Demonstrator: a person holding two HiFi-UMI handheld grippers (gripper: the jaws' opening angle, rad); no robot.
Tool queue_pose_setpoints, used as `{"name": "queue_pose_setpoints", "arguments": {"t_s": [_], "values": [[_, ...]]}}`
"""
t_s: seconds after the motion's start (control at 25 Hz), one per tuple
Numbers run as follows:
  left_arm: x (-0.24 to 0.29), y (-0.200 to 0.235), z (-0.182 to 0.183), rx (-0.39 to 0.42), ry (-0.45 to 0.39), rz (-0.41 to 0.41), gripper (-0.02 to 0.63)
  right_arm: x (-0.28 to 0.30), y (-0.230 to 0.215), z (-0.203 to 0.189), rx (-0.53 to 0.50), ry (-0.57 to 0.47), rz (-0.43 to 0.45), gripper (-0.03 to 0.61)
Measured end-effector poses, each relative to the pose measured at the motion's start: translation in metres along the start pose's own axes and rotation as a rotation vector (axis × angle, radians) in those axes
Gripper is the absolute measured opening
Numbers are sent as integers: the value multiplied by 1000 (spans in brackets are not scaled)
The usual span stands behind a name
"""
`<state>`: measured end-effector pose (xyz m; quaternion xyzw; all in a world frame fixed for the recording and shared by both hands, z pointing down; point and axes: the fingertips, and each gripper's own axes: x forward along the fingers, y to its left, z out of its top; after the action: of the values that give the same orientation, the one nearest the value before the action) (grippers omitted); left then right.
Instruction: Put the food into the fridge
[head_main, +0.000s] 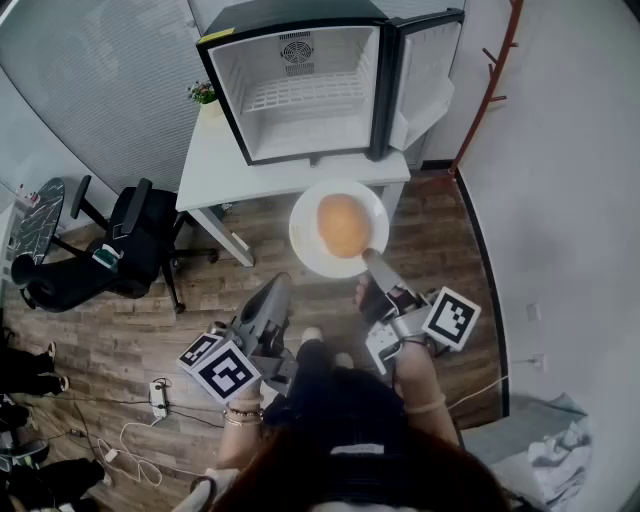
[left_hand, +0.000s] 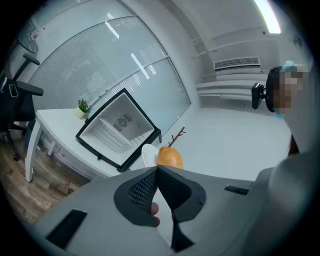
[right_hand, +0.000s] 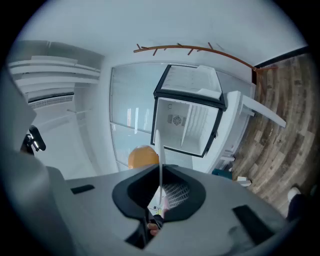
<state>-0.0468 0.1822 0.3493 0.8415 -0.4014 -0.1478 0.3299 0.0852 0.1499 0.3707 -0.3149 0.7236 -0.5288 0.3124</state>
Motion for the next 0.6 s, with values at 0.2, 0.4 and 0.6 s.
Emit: {"name": "queue_pose_setpoints", "arguments": {"t_s": [0.2, 0.4, 0.6], "values": [[11, 4, 2, 2, 9, -5, -9, 8, -4, 7, 6, -6, -3, 14], [27, 12, 6, -5, 22, -10, -9, 20, -10, 15, 15, -9, -2, 13], [50, 22, 14, 5, 38, -16, -9, 38, -17, 26, 19, -7, 5, 14]]}}
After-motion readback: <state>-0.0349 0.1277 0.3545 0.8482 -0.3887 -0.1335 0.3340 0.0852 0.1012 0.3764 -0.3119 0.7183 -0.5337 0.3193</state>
